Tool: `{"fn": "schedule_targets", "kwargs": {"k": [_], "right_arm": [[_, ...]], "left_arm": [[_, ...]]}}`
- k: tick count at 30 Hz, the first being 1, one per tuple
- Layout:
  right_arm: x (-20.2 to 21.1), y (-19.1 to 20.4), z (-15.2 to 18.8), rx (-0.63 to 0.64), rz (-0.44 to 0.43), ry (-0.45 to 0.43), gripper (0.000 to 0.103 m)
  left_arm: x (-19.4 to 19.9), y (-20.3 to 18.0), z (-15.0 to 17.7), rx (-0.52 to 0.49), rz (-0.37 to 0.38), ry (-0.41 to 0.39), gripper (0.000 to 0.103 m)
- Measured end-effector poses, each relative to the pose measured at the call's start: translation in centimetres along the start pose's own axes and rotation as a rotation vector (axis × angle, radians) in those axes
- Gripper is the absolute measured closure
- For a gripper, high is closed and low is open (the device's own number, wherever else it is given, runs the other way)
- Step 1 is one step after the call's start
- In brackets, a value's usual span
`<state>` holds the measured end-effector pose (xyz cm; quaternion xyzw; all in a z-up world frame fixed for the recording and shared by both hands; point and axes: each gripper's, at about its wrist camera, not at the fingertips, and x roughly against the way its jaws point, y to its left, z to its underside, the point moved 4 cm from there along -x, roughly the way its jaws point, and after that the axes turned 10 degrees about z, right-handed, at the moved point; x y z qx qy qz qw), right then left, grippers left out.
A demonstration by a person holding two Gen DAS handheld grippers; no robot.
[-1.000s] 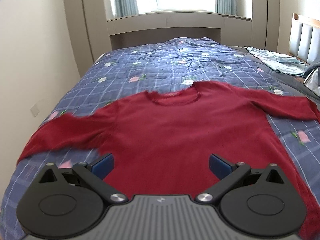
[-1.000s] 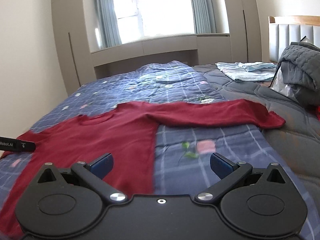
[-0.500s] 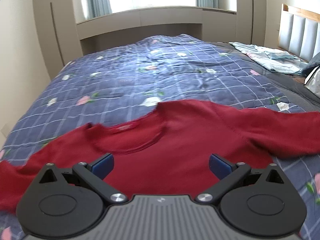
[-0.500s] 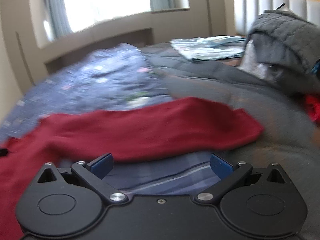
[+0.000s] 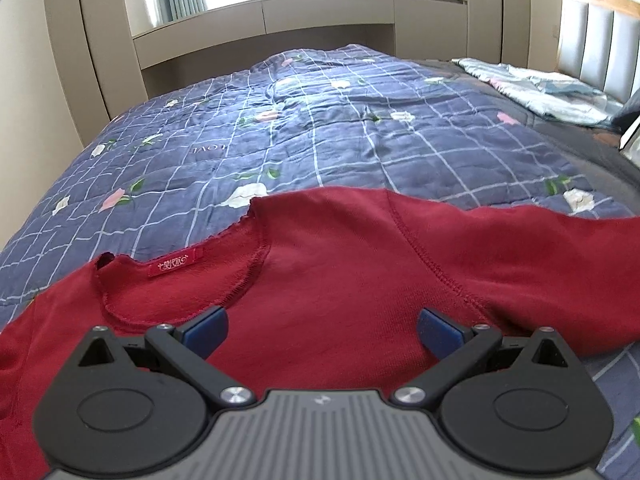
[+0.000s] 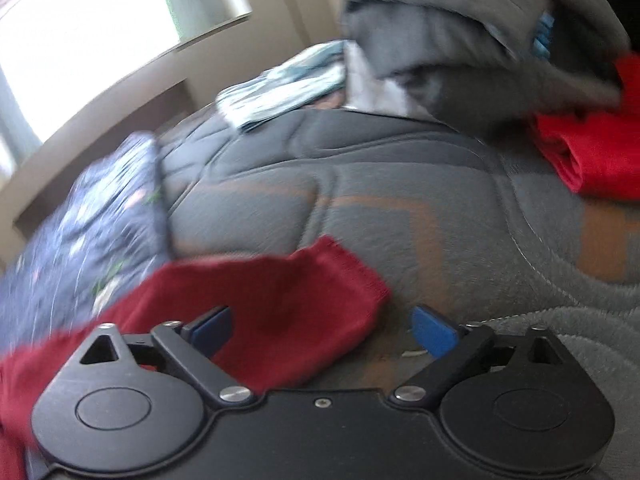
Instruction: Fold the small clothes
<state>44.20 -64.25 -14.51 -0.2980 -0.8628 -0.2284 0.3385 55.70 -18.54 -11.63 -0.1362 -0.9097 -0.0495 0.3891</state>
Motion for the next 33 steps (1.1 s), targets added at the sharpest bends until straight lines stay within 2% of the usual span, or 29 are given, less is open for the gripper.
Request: {"fn": "schedule_targets", "kwargs": {"k": [2,3,5,7,8,10,11,12,13,16,18,22,28,33], "right_arm": [[-0.9,-0.8,-0.1,-0.064,0.010,0.012,0.018],[-1.3,-1.2,-0.2,-0.091,0.027,0.013,0.025],[-1.5,-1.3,-0.2,-0.107,0.063,-0.013,0.033],[-1.6,-1.0,-0.4,-0.091,0.105,-0.029,0.053],[-1.6,-0.9,-0.4,-0.080,0.128,-0.035,0.059],[-1.9,-0.6,-0.6,-0.071,0.162,-0.038,0.076],[-1.9,-0.6,-0.7,-0.072,0.171,-0.038,0.081],[-1.9,-0.5,-0.7,-0.075,0.168,-0.040,0.092],[-1.8,-0.4,-0.8,-0.078,0.168,-0.038,0.097],[-0.7,0.2,-1.3,-0.075,0.159,-0.056,0.099],[1.0,1.5,-2.1,-0.042,0.145,-0.098,0.100],[5.1,5.5,-4.1,0.025,0.066,-0.171,0.100],[12.0,15.1,-6.4,0.139,-0.142,-0.230,0.101],[17.0,25.6,-5.2,0.227,-0.361,-0.244,0.101]], "left_arm": [[-0.1,-0.1,0.0,-0.001,0.000,0.000,0.000],[0.0,0.0,0.1,0.001,0.002,-0.002,0.000],[0.2,0.1,0.0,0.006,0.002,-0.002,0.000],[0.5,0.4,0.1,0.016,0.006,0.002,0.000],[0.7,0.5,0.0,0.019,0.008,0.002,0.000],[1.3,0.8,0.0,0.028,0.011,0.000,0.000],[1.7,1.0,0.0,0.031,0.014,0.002,0.000],[2.0,1.1,0.0,0.035,0.018,0.006,0.000],[2.2,1.3,-0.1,0.039,0.025,0.009,0.000],[3.5,2.0,-0.3,0.068,0.072,0.005,0.000],[4.6,2.8,-0.5,0.091,0.103,-0.004,0.000],[7.1,5.1,-1.0,0.136,0.137,-0.032,0.000],[11.4,10.2,-1.5,0.225,0.162,-0.092,0.000],[15.3,15.6,-1.4,0.296,0.136,-0.148,0.000]]}}
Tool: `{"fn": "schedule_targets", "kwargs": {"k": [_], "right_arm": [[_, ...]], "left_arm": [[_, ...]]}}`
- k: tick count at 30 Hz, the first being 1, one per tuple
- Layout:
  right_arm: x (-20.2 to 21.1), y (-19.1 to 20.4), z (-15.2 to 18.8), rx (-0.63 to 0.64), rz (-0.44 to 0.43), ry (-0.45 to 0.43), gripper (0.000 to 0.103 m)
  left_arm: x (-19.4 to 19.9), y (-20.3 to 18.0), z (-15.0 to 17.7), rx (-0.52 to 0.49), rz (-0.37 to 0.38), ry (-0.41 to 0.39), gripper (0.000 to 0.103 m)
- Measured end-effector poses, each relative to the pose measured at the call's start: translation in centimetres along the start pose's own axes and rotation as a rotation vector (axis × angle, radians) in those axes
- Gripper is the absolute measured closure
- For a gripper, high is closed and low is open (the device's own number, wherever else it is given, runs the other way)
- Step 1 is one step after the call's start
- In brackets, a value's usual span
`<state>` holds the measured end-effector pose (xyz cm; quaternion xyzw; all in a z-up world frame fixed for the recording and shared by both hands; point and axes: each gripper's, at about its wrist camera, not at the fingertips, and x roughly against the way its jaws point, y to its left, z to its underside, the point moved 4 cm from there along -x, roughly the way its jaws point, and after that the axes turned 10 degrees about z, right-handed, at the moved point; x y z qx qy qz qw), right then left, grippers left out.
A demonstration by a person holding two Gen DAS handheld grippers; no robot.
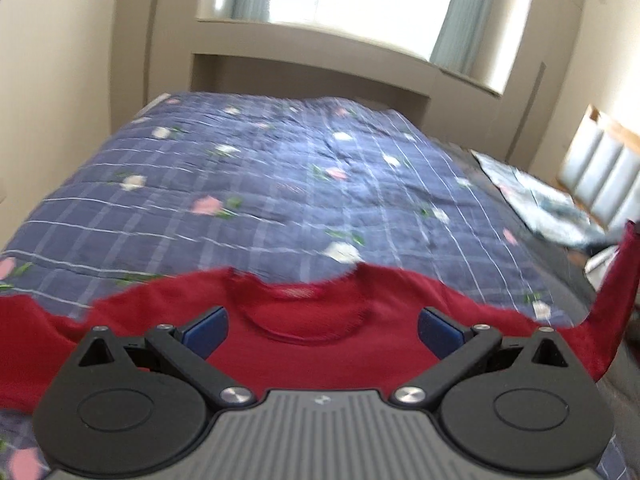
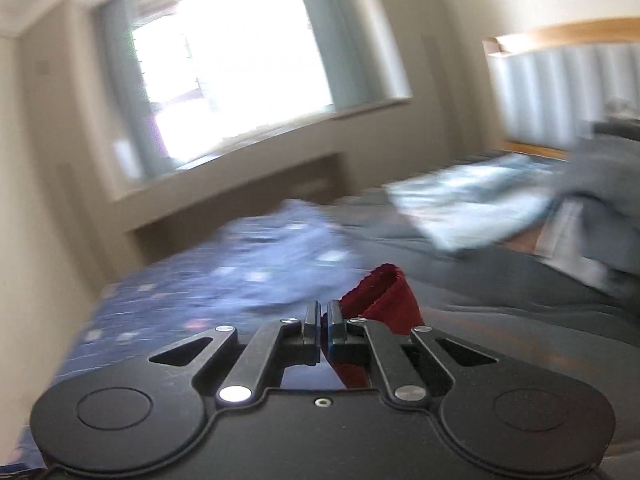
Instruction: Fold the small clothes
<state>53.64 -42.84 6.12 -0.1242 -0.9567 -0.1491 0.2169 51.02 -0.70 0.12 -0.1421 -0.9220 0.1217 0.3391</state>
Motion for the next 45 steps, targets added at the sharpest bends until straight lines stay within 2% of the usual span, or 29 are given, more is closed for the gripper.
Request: {"fn": "schedule_targets", "kwargs": {"k": [5,9,12,16,19,21,23,25,27,29,31,37,41,43,45], "right_arm": [[-0.5,11.1,1.6,0.031,-0.217,0.032,0.101],[-1.0,18.9,5.2,0.072,-0.354,0.104,0.102],[-0.6,23.3,9.0,0.104,-0.436,0.165,0.103],[0.2,28.5,15.1,0.175,-0.491,0.230,0.103],[0.5,30.5,20.2,0.248,-0.506,0.316,0.103],[0.9,30.6,22.6,0.300,-0.499,0.333,0.103],[1.0,29.9,23.5,0.316,-0.491,0.348,0.095],[0.9,28.7,23.8,0.322,-0.479,0.359,0.082],[1.0,26.8,23.6,0.343,-0.458,0.353,0.076],[0.9,24.7,23.0,0.380,-0.429,0.337,0.057],[1.0,22.1,22.2,0.396,-0.406,0.313,0.032],[2.9,14.0,20.2,0.427,-0.310,0.217,0.003],[3.9,9.6,20.2,0.437,-0.232,0.170,0.001],[4.1,7.9,20.6,0.439,-0.208,0.159,0.001],[4.2,6.5,20.9,0.425,-0.193,0.167,0.001]], "left_arm": [[4.2,5.6,-1.3,0.075,-0.036,-0.078,0.000],[6.9,9.8,-1.5,0.117,-0.072,-0.115,0.000],[8.5,12.7,-1.4,0.149,-0.093,-0.144,0.000],[9.2,16.0,-0.7,0.196,-0.117,-0.164,0.000],[8.7,17.5,0.3,0.226,-0.124,-0.150,0.000],[8.2,18.0,1.0,0.234,-0.124,-0.135,0.000],[7.3,18.1,1.6,0.230,-0.115,-0.117,0.000],[6.3,17.7,1.9,0.219,-0.093,-0.095,0.000],[4.7,16.6,2.1,0.203,-0.055,-0.067,0.000],[3.3,15.2,2.2,0.188,-0.011,-0.042,0.000],[1.5,13.4,2.4,0.167,0.043,-0.012,0.000],[-5.4,8.1,3.2,0.159,0.170,0.075,0.000],[-9.5,5.3,4.0,0.132,0.170,0.142,0.002],[-10.8,4.3,4.6,0.137,0.150,0.182,0.009],[-11.7,3.7,5.1,0.149,0.130,0.215,0.022]]}}
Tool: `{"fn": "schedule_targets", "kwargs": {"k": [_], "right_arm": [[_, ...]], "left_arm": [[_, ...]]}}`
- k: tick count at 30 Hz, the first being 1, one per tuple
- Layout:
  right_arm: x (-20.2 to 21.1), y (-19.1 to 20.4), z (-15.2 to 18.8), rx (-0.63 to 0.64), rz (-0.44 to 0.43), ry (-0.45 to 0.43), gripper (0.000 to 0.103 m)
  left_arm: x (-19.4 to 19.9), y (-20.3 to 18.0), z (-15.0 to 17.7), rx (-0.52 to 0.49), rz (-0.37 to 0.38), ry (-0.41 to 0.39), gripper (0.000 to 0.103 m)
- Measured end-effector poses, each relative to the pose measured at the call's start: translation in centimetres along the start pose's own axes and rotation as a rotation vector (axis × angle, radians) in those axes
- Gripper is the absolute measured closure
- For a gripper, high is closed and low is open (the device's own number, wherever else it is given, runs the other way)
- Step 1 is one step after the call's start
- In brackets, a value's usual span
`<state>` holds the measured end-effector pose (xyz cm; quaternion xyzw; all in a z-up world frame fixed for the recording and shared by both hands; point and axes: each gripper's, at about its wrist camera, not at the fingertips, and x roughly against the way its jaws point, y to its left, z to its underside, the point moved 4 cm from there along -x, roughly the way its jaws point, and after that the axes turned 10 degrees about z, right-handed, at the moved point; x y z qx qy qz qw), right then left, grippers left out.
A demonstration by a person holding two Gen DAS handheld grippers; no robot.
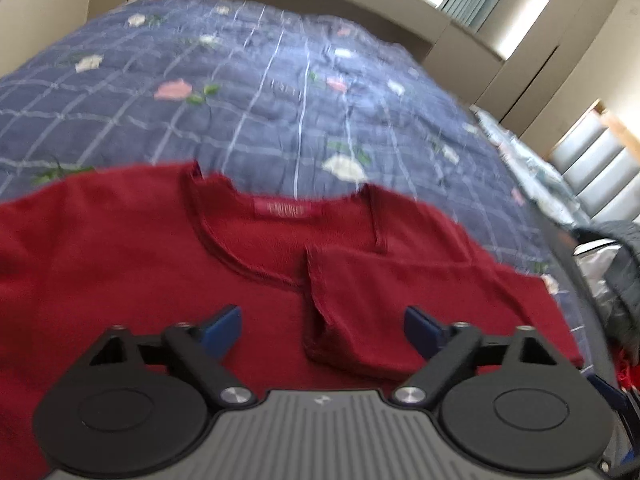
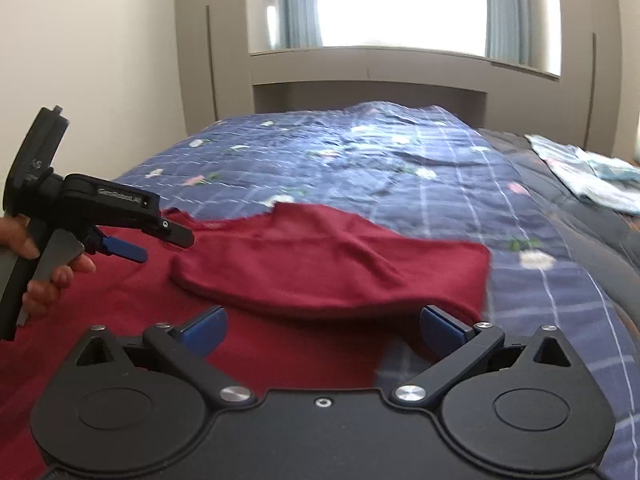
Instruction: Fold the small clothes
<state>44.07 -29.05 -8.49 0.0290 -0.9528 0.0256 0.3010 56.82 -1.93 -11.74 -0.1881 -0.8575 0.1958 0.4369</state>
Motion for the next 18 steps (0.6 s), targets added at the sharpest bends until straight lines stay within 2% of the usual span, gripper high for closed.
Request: {"fn": "schedule_targets", "kwargs": {"k": [1,2,3,4,5,6,8,9,12,18], "right_arm": [[-0.1,-0.4,0.4,-0.016,0.001,0.007,0.001],[0.0,-0.9,0.8,-0.033,0.001,0.013,0.001],[0.1,-1.4,1.1,-0.050,0.002,0.018,0.001],[0.1,-1.7,1.3,-0.063,0.003,0.022,0.001],[0.1,-2.0,1.5,-0.073,0.005,0.024,0.001],[0.1,-2.1,1.6,-0.083,0.006,0.025,0.001],[0.1,-2.4,1.8,-0.092,0.005,0.027,0.001],[0.1,-2.4,1.9,-0.093,0.007,0.027,0.001],[0.1,-2.4,2.0,-0.097,0.010,0.030,0.001],[0.5,-2.1,1.3,-0.056,0.040,-0.001,0.001]], "left_arm": [[-0.2,-0.1,0.2,0.003,-0.007,0.003,0.026],[-0.5,-0.3,0.3,0.002,-0.026,0.003,0.034],[-0.7,-0.4,0.2,0.005,-0.042,0.004,0.049],[-0.9,-0.4,0.2,0.012,-0.043,0.008,0.058],[-1.1,-0.2,0.1,0.030,-0.037,0.020,0.075],[-1.3,-0.1,0.2,0.052,-0.030,0.037,0.079],[-1.5,-0.2,0.0,0.063,-0.014,0.044,0.083],[-1.5,-0.3,-0.1,0.058,-0.014,0.047,0.092],[-1.2,-0.7,-0.3,0.034,-0.037,0.029,0.095],[2.9,-2.7,-1.9,-0.098,-0.067,-0.104,0.097]]}}
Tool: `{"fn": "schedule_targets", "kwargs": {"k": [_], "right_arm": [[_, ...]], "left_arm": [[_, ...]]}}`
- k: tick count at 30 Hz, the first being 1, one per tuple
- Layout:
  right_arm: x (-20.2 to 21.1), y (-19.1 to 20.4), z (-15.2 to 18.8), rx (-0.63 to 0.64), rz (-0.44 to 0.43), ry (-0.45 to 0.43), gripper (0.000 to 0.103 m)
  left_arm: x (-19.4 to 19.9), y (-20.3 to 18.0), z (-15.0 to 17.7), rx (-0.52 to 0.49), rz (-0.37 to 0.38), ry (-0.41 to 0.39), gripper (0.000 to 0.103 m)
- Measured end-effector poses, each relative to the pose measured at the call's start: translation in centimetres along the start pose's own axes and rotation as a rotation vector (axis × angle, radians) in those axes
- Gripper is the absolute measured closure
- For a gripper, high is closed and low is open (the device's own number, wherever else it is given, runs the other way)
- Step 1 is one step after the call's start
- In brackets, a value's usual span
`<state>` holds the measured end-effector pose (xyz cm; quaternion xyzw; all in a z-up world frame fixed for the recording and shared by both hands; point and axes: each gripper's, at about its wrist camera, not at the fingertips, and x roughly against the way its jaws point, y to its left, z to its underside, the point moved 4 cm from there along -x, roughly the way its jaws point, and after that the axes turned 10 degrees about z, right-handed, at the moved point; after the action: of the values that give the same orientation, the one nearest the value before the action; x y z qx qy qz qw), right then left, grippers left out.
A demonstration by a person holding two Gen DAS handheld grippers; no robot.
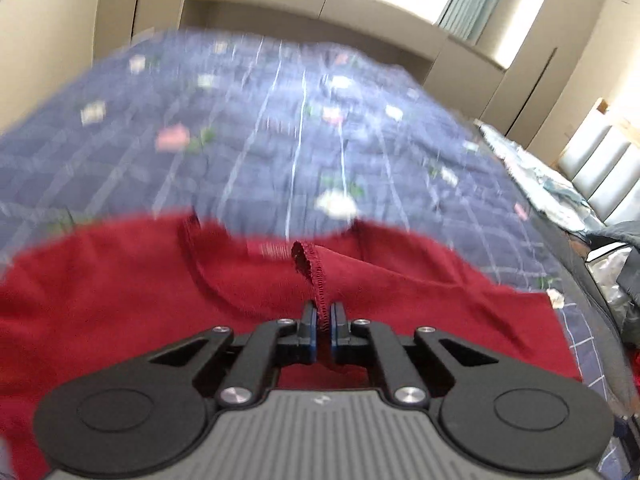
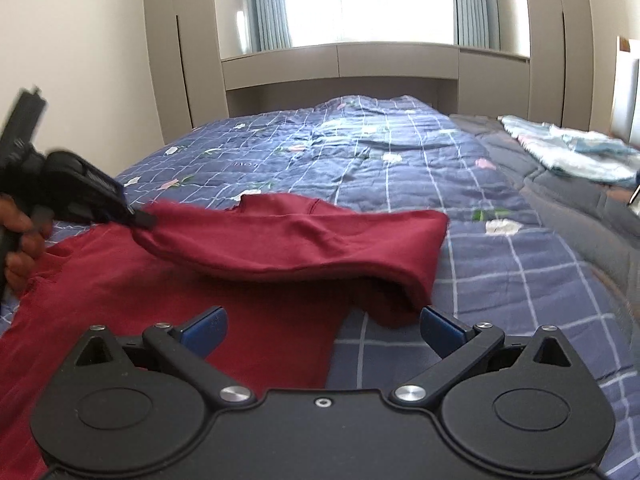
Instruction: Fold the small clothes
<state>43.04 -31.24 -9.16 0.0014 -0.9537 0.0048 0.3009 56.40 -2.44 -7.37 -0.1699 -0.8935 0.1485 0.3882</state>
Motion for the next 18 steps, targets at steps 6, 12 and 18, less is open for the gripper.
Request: {"fn": "schedule_targets", "kwargs": {"k": [6,12,18], "right_arm": [[-0.4,1.0,-0.4,0.045,0.010,-0.012,0.001],[-2.3,1.8,-0.3,0.057,0.020,0.014,0.001],[-3.5,1.5,-0.5,0.089,0.068,0.015,0.001]], "left_arm": [[4.3,2.9,-1.4,-0.038,-0.076,-0.043,0.097],[4.3,7.6,1.3,0.003,-0.163,-0.011,0.097],[4.1,8.7,3.4,-0.012,-0.174,-0.009,0.097]]}}
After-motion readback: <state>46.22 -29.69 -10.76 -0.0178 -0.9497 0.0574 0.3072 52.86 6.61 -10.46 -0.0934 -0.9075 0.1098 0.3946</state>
